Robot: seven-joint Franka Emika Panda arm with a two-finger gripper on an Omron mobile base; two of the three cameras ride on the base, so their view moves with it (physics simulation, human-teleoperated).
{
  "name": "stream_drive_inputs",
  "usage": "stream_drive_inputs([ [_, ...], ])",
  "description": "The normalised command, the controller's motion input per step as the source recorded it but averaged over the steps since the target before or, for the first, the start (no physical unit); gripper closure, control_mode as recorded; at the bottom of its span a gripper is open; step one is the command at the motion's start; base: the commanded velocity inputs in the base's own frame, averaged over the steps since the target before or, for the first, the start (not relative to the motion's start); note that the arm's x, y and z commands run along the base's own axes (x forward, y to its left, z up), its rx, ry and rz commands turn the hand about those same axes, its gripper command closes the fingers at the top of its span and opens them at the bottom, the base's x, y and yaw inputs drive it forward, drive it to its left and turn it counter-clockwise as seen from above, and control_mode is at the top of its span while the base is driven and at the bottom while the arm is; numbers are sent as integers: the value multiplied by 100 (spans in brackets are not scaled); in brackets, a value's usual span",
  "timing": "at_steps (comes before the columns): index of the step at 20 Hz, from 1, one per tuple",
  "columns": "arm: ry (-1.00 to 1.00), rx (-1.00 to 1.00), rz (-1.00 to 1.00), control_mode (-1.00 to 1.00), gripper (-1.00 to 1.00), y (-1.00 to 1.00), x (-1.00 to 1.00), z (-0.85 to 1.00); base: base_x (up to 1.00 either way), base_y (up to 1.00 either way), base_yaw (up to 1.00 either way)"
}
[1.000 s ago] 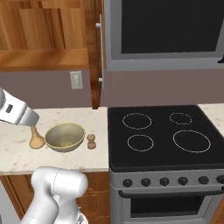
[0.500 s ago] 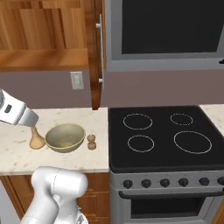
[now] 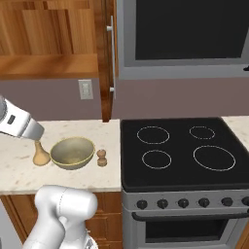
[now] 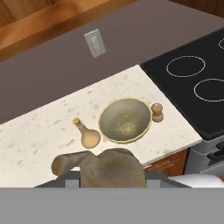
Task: Retrieve the bottle and the shaker from the cabinet and place them next to the mixing bowl on the counter. Then add garlic from the fridge to the mixing bowl.
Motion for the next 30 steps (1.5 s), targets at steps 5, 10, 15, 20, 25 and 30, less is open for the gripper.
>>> stream_drive_inputs([
  [5, 33, -4, 0, -100, 100, 0, 51, 26, 0, 0, 0],
  [10, 28, -5, 0, -100, 100, 0, 49, 14, 0, 0, 0],
  [15, -11, -7, 0, -100, 100, 0, 24, -47, 0, 0, 0],
  [20, -10, -5, 0, -100, 100, 0, 28, -82, 0, 0, 0],
  [25, 6, 0, 11, -100, 100, 0, 79, -89, 0, 0, 0],
  [30, 22, 0, 20, -100, 100, 2, 78, -59, 0, 0, 0],
])
